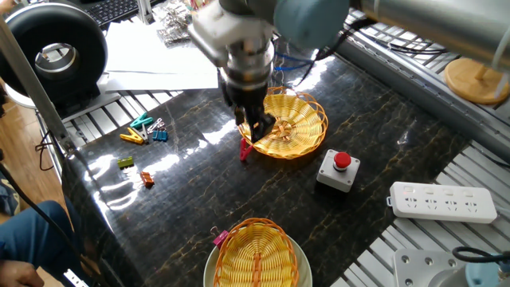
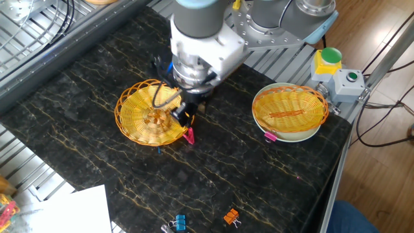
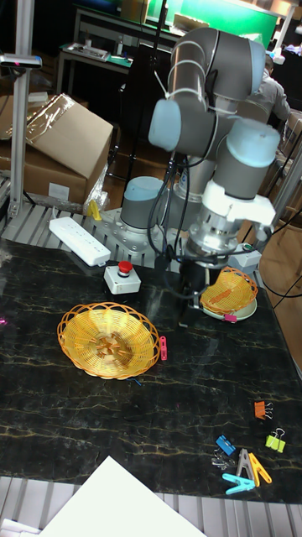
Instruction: Use a clamp
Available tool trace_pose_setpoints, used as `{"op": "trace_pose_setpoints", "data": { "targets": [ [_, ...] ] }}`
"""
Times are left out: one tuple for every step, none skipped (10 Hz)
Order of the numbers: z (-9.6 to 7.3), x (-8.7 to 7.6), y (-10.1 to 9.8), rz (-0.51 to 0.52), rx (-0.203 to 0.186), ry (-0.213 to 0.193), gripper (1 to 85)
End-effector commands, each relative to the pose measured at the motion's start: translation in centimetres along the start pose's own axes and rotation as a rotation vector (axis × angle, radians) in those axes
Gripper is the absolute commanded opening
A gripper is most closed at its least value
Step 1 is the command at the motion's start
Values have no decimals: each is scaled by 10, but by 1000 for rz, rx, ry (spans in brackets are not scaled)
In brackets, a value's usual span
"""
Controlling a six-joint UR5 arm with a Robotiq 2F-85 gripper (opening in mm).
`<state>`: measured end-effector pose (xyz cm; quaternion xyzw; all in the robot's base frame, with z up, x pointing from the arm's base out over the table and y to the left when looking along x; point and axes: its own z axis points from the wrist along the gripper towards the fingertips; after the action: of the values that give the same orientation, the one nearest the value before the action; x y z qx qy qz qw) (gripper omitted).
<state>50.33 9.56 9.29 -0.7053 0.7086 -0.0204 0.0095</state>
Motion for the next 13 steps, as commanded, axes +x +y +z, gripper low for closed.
{"op": "trace_pose_setpoints", "data": {
  "targets": [
    [13, -3, -6, -73, 35, -1, 513],
    [17, -3, -8, -84, 43, -1, 510],
    [20, -3, -11, -88, 51, -2, 510],
    [22, -2, -12, -90, 51, -2, 510],
    [23, -2, -13, -91, 52, -2, 510],
    [25, -1, -13, -91, 51, -2, 510],
    [28, 0, -14, -93, 51, 0, 510],
    [31, 2, -15, -98, 55, 2, 510],
    [34, 4, -16, -99, 60, -1, 510],
    [36, 5, -16, -100, 60, -1, 510],
    [38, 6, -16, -100, 61, -1, 510],
    [39, 7, -16, -102, 66, 1, 510],
    [41, 9, -17, -104, 69, 4, 510]
  ]
}}
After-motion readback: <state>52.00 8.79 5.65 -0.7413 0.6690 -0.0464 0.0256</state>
